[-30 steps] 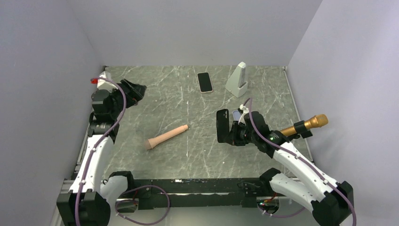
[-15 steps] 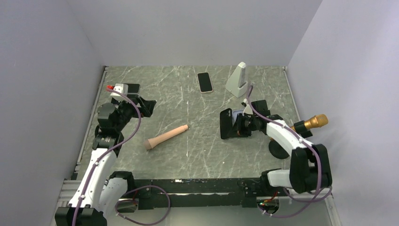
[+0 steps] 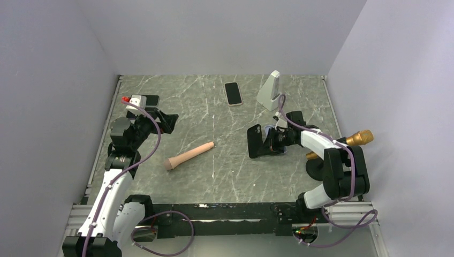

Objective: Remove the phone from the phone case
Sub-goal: Place the phone case at the center of the board.

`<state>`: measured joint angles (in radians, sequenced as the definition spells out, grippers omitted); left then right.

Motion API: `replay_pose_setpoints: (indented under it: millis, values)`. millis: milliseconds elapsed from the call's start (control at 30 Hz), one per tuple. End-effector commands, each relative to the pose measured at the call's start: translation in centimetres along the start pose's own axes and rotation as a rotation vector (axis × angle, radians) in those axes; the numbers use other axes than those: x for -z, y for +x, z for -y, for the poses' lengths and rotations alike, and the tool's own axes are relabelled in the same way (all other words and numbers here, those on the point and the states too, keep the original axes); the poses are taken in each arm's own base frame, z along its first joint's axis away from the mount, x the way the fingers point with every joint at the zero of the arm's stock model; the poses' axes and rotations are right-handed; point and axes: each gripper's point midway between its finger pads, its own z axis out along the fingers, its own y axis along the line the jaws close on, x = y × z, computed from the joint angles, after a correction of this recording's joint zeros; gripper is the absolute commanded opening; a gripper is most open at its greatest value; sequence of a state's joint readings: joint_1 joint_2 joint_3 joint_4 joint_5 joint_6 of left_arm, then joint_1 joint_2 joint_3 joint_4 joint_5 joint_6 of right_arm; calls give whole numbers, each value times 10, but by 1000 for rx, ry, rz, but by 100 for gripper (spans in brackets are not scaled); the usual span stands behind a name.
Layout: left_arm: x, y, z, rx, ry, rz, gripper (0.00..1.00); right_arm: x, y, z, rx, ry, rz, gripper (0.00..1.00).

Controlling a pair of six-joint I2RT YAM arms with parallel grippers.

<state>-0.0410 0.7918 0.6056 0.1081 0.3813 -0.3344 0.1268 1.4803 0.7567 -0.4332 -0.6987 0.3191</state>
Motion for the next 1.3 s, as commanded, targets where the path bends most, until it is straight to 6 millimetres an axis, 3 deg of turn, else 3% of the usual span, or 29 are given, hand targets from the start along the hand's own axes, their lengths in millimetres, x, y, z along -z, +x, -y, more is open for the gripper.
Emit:
replay_pose_setpoints:
  millis: [0,267,667,1233,1267]
  values:
    - [-1,-19,10,-36,44,52,98,2,-23,-7,58,-11,37,5]
    - [-4,-13,5,-26,26,29,98,-2,-27,7,37,59,35,10]
    - [-3,-14,3,-34,10,31,98,11,-39,10,57,155,84,37]
    - [1,-17,3,-39,3,44,98,40,-47,-25,210,432,191,78]
    - [0,-16,3,-36,4,41,98,38,-51,-31,225,435,212,87]
